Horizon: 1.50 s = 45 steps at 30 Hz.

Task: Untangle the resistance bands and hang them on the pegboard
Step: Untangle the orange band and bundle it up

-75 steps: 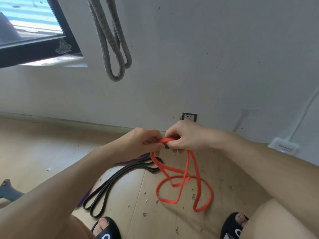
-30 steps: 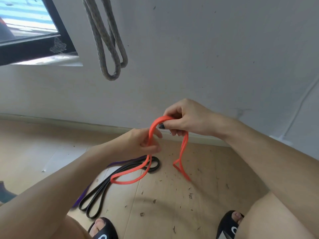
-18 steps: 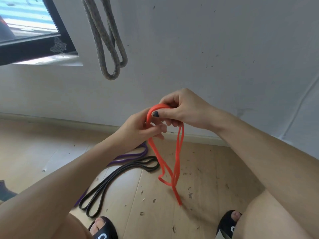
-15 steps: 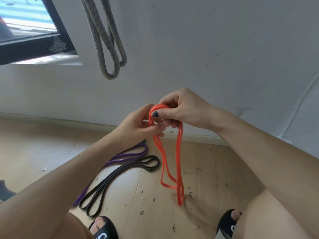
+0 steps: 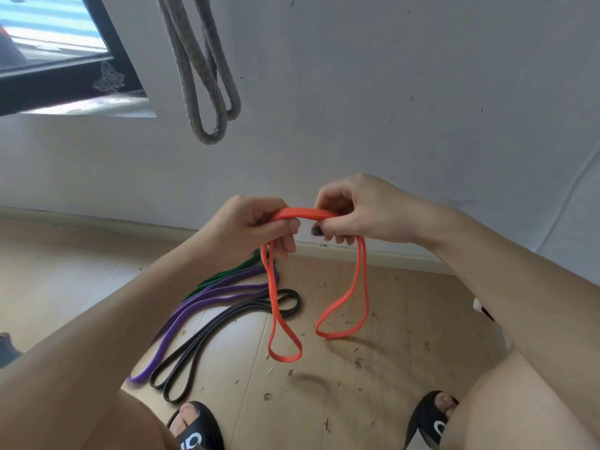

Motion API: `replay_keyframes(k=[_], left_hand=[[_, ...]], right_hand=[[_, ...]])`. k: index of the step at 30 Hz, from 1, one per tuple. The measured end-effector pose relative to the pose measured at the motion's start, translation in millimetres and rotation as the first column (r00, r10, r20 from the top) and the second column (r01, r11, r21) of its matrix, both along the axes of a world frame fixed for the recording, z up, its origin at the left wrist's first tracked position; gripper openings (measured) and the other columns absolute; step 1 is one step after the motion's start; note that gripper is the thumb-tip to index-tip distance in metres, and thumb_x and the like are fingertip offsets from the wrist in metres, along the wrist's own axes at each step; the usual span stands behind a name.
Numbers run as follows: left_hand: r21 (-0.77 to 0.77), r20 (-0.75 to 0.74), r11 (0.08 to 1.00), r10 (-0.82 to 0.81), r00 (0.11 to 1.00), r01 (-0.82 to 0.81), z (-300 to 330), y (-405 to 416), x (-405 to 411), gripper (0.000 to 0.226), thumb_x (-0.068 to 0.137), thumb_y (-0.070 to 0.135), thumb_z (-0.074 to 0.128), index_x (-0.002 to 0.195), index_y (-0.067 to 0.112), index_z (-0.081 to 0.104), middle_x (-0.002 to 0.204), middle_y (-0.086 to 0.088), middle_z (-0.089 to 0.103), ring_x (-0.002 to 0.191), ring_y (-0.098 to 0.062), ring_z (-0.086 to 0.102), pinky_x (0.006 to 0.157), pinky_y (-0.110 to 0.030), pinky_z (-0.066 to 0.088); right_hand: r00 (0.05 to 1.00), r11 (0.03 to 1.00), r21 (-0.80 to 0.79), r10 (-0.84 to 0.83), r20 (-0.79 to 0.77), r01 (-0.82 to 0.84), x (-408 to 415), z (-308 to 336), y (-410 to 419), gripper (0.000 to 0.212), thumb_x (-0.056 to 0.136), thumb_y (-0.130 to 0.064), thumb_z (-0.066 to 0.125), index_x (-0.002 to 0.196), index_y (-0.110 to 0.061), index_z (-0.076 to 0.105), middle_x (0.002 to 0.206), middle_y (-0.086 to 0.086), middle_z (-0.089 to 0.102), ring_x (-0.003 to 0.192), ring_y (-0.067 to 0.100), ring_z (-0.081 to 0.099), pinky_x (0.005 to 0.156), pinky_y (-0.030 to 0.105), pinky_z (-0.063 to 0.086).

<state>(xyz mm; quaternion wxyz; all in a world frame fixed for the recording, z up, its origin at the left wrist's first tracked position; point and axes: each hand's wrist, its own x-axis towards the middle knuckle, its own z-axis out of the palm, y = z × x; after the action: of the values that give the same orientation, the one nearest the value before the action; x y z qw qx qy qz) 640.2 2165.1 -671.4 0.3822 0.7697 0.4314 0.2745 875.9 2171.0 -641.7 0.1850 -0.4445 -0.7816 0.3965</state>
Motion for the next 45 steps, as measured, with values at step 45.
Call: replay_keyframes(k=[45], left_hand=[[-0.106,0.057,0.989,-0.102,0.993,0.108,-42,-4,23,0.037,0.084,0.029,0.08,0.118,0.018,0.073,0.108,-0.001,0.077,0.105,-0.021,0.073,0.098,-0.051,0.057]], right_hand=[[0.902,0.986,0.075,-0.106,-0.418,0.15,-39,-7,-9,0.012,0.086,-0.014,0.08,0.088,-0.018,0.07,0.069,-0.008,0.067,0.063,0.006,0.062,0.062,0.021,0.048]])
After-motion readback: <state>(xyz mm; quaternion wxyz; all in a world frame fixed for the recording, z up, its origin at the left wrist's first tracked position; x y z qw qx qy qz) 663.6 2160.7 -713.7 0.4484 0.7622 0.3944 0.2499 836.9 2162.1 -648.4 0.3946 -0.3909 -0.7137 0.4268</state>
